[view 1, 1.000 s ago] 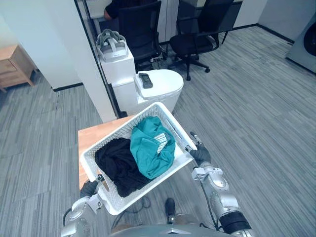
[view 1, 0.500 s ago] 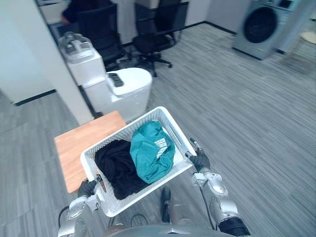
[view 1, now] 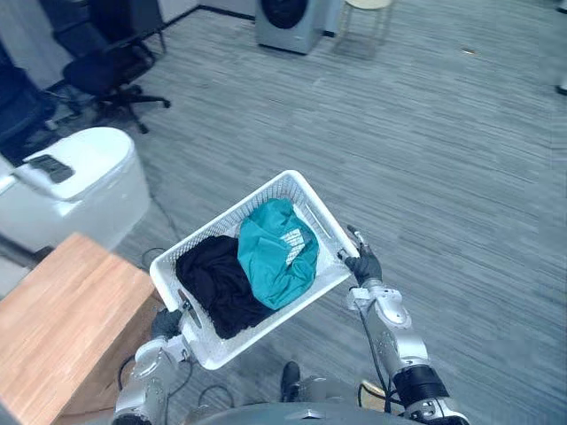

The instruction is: Pick up the laundry basket with both hands and put the clothes into the washing machine.

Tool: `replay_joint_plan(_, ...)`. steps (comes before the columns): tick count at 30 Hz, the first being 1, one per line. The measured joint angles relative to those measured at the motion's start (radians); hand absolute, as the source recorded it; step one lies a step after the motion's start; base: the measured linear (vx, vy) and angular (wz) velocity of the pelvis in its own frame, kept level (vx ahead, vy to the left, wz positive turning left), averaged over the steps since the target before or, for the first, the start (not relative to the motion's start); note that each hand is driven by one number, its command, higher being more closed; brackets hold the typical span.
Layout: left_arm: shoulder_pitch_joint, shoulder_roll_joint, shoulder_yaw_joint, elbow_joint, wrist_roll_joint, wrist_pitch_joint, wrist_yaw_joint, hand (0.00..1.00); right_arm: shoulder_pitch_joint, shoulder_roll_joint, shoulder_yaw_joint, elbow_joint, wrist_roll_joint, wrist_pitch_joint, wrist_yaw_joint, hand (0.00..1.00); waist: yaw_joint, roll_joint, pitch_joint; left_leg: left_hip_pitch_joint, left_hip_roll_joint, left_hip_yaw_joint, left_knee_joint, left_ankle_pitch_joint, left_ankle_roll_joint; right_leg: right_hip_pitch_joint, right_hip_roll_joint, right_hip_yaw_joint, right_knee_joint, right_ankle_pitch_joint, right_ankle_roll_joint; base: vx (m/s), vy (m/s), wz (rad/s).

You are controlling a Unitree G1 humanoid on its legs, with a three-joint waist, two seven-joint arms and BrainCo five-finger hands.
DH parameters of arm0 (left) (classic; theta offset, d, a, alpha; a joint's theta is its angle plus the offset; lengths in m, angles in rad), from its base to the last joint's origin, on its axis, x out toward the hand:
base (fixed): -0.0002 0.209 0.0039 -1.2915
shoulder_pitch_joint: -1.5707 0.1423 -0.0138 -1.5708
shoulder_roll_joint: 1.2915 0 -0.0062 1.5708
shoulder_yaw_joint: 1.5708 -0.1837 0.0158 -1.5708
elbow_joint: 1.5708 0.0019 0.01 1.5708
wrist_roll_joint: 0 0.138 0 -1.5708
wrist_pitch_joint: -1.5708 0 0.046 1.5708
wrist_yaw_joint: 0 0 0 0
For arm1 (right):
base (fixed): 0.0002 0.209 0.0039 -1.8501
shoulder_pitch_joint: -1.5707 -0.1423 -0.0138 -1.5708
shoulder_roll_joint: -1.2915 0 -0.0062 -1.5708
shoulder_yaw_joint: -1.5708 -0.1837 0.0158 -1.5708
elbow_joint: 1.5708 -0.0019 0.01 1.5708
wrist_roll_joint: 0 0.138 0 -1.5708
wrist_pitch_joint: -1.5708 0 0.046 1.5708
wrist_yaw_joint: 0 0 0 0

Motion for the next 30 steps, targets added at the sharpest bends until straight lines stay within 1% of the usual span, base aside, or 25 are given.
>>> replay_joint_plan(1,-0.002,-0.001,-0.005,0.001,0.0,0.0,0.0,1.0,0.007,-0.003,0.0,0.0,0.006,-0.002,-0.001,1.0,0.003,0.0,0.0,-0.006,0.025,-0.002,0.053,-0.008,0.004,0.006,0.013,0.013,-0.001,-0.007,-0.004,0.06,-0.114,-0.69)
replay_joint_plan(2,-0.001,-0.002,-0.007,0.01,0.0,0.0,0.0,1.0,0.014,0.0,0.001,-0.001,0.007,-0.004,-0.002,1.0,0.004,0.004,0.003,-0.028,0.093,-0.005,0.205,-0.016,0.021,0.033,0.041,0.036,-0.009,-0.013,-0.014,0.05,-0.097,-0.68)
replay_joint_plan(3,0.001,-0.002,-0.008,0.012,0.0,0.001,0.0,1.0,0.021,0.0,0.002,-0.008,0.007,-0.004,-0.003,1.0,0.004,0.009,0.007,-0.043,0.137,-0.007,0.296,-0.009,0.047,0.05,0.06,0.054,-0.013,-0.015,-0.022,0.07,-0.127,-0.9)
replay_joint_plan(4,0.007,-0.003,-0.009,0.012,0.0,0.001,0.0,1.0,0.05,-0.002,0.002,-0.036,0.007,-0.006,-0.005,1.0,0.012,0.025,0.015,-0.089,0.227,-0.034,0.495,0.038,0.185,0.084,0.097,0.089,-0.012,-0.019,-0.055,0.07,-0.088,-0.98)
replay_joint_plan(5,0.02,-0.007,-0.008,0.01,0.0,0.001,0.0,1.0,0.065,-0.003,0.001,-0.042,0.007,-0.009,-0.005,1.0,0.025,0.033,0.019,-0.157,0.257,-0.119,0.662,0.034,0.273,0.107,0.114,0.133,0.003,-0.033,-0.072,0.09,-0.053,-1.16)
replay_joint_plan(6,0.032,-0.013,-0.003,0.005,0.0,0.001,0.0,1.0,0.066,-0.005,0.001,-0.048,0.007,-0.006,-0.008,1.0,0.03,0.032,0.023,-0.22,0.196,-0.236,0.732,-0.002,0.257,0.116,0.117,0.175,0.016,-0.047,-0.092,0.11,0.04,-1.54)
replay_joint_plan(7,0.059,-0.033,0.001,-0.003,0.0,0.001,0.0,1.0,0.065,-0.009,0.003,-0.065,0.007,-0.005,-0.014,1.0,0.056,0.033,0.023,-0.304,0.001,-0.435,0.738,-0.068,0.17,0.118,0.109,0.255,0.025,-0.049,-0.099,0.1,0.075,-1.5)
replay_joint_plan(9,0.1,-0.048,0.017,-0.039,0.0,0.001,0.0,1.0,0.061,-0.01,0.013,-0.066,0.006,-0.004,-0.012,1.0,0.084,0.034,0.023,-0.351,-0.118,-0.541,0.667,-0.105,0.113,0.118,0.107,0.318,0.026,-0.054,-0.096,0.11,0.116,-1.45)
replay_joint_plan(10,0.121,-0.041,0.025,-0.058,0.0,0.001,0.0,1.0,0.062,-0.008,0.026,-0.066,0.006,-0.003,-0.005,1.0,0.092,0.031,0.027,-0.393,-0.155,-0.557,0.561,-0.116,0.108,0.128,0.107,0.353,0.017,-0.055,-0.096,0.14,0.109,-1.09)
replay_joint_plan(11,0.121,-0.023,0.025,-0.058,0.0,0.001,-0.001,1.0,0.063,-0.009,0.039,-0.066,0.006,0.001,-0.002,1.0,0.083,0.032,0.03,-0.436,-0.162,-0.555,0.412,-0.107,0.096,0.144,0.105,0.358,0.002,-0.063,-0.081,0.17,0.092,-0.82)
replay_joint_plan(13,0.122,-0.024,0.027,-0.063,0.0,0.001,-0.002,1.0,0.062,-0.009,0.04,-0.065,0.007,0.007,-0.001,1.0,0.083,0.035,0.03,-0.446,-0.181,-0.59,0.14,-0.044,0.055,0.151,0.103,0.38,0.0,-0.088,-0.041,0.2,0.096,-0.33)
replay_joint_plan(14,0.129,-0.032,0.034,-0.067,0.001,0.001,-0.002,1.0,0.06,-0.011,0.04,-0.062,0.006,0.006,-0.001,1.0,0.085,0.05,0.023,-0.439,-0.189,-0.651,-0.086,0.031,0.005,0.163,0.106,0.394,-0.011,-0.11,-0.004,0.29,0.157,-0.4)
replay_joint_plan(15,0.143,-0.044,0.039,-0.073,0.001,0.0,-0.002,1.0,0.05,-0.016,0.04,-0.053,0.004,0.007,0.005,1.0,0.089,0.07,0.012,-0.44,-0.184,-0.696,-0.201,0.076,-0.035,0.169,0.114,0.414,-0.013,-0.138,0.031,0.32,0.178,-0.49)
replay_joint_plan(17,0.162,-0.069,0.055,-0.073,0.001,0.0,-0.002,1.0,0.021,-0.016,0.046,-0.025,-0.006,0.016,0.011,1.0,0.108,0.085,-0.001,-0.444,-0.182,-0.706,-0.217,0.121,-0.026,0.172,0.108,0.475,0.038,-0.205,0.055,0.57,0.314,-0.82)
replay_joint_plan(18,0.175,-0.081,0.063,-0.073,0.001,0.0,-0.002,1.0,0.016,-0.017,0.051,-0.026,-0.015,0.016,0.013,1.0,0.124,0.081,-0.019,-0.437,-0.192,-0.682,-0.194,0.151,-0.015,0.149,0.088,0.516,0.11,-0.267,0.051,0.54,0.298,-0.95)
replay_joint_plan(19,0.181,-0.084,0.065,-0.073,0.001,0.0,-0.002,1.0,0.015,-0.016,0.054,-0.025,-0.015,0.016,0.015,1.0,0.125,0.077,-0.033,-0.427,-0.201,-0.667,-0.184,0.166,-0.004,0.134,0.073,0.532,0.146,-0.299,0.048,0.46,0.279,-0.8)
replay_joint_plan(20,0.182,-0.082,0.066,-0.072,0.002,0.0,-0.002,1.0,0.015,-0.01,0.056,-0.017,-0.016,0.016,0.015,1.0,0.124,0.05,-0.046,-0.411,-0.246,-0.612,-0.16,0.242,0.026,0.124,0.017,0.55,0.217,-0.345,0.057,0.57,0.337,-0.62)
replay_joint_plan(21,0.176,-0.078,0.075,-0.07,0.006,0.0,0.0,1.0,0.01,0.002,0.049,0.018,-0.016,0.018,0.015,1.0,0.122,0.006,-0.059,-0.398,-0.302,-0.561,-0.118,0.199,0.086,0.097,-0.044,0.555,0.335,-0.366,0.094,0.69,0.403,-0.53)
replay_joint_plan(22,0.17,-0.077,0.08,-0.07,0.012,0.0,0.0,1.0,0.01,0.006,0.048,0.026,-0.016,0.018,0.015,1.0,0.124,0.002,-0.058,-0.39,-0.315,-0.544,-0.089,0.178,0.109,0.082,-0.055,0.549,0.397,-0.349,0.124,0.67,0.361,-0.42)
replay_joint_plan(23,0.167,-0.072,0.082,-0.071,0.027,0.0,0.001,1.0,0.023,0.017,0.041,0.034,-0.015,0.019,0.015,1.0,0.117,-0.001,-0.056,-0.356,-0.335,-0.535,-0.047,0.127,0.135,0.051,-0.066,0.539,0.537,-0.286,0.177,0.53,0.279,-0.19)
replay_joint_plan(24,0.168,-0.06,0.079,-0.071,0.038,0.0,0.001,1.0,0.046,0.03,0.028,0.029,-0.015,0.015,0.016,1.0,0.106,-0.005,-0.053,-0.291,-0.354,-0.538,-0.049,0.078,0.149,0.012,-0.073,0.502,0.69,-0.164,0.169,0.51,0.257,-0.06)
replay_joint_plan(25,0.164,-0.052,0.076,-0.072,0.044,0.0,0.001,1.0,0.059,0.04,0.018,0.025,-0.015,0.014,0.018,1.0,0.098,-0.009,-0.049,-0.253,-0.362,-0.544,-0.055,0.058,0.157,-0.009,-0.082,0.485,0.764,-0.112,0.165,0.48,0.213,0.21)
replay_joint_plan(26,0.144,-0.036,0.068,-0.072,0.045,0.0,0.001,1.0,0.081,0.055,0.001,0.01,-0.015,0.013,0.018,1.0,0.081,-0.02,-0.03,-0.189,-0.374,-0.562,-0.056,0.02,0.172,-0.045,-0.081,0.449,0.9,-0.131,0.135,0.35,0.126,0.31)
replay_joint_plan(28,0.121,-0.024,0.058,-0.072,0.069,0.001,0.001,1.0,0.107,0.069,-0.024,0.001,-0.015,0.004,0.02,1.0,0.059,-0.021,-0.019,-0.122,-0.371,-0.601,-0.065,-0.03,0.19,-0.124,-0.078,0.357,0.972,-0.207,0.07,0.39,0.095,0.42)
replay_joint_plan(30,0.101,-0.013,0.049,-0.072,0.089,0.001,0.001,1.0,0.132,0.076,-0.037,-0.038,-0.014,0.004,0.016,1.0,0.041,-0.026,-0.002,-0.059,-0.371,-0.624,-0.083,-0.072,0.188,-0.211,-0.074,0.303,0.911,-0.251,0.069,0.37,0.028,0.37)
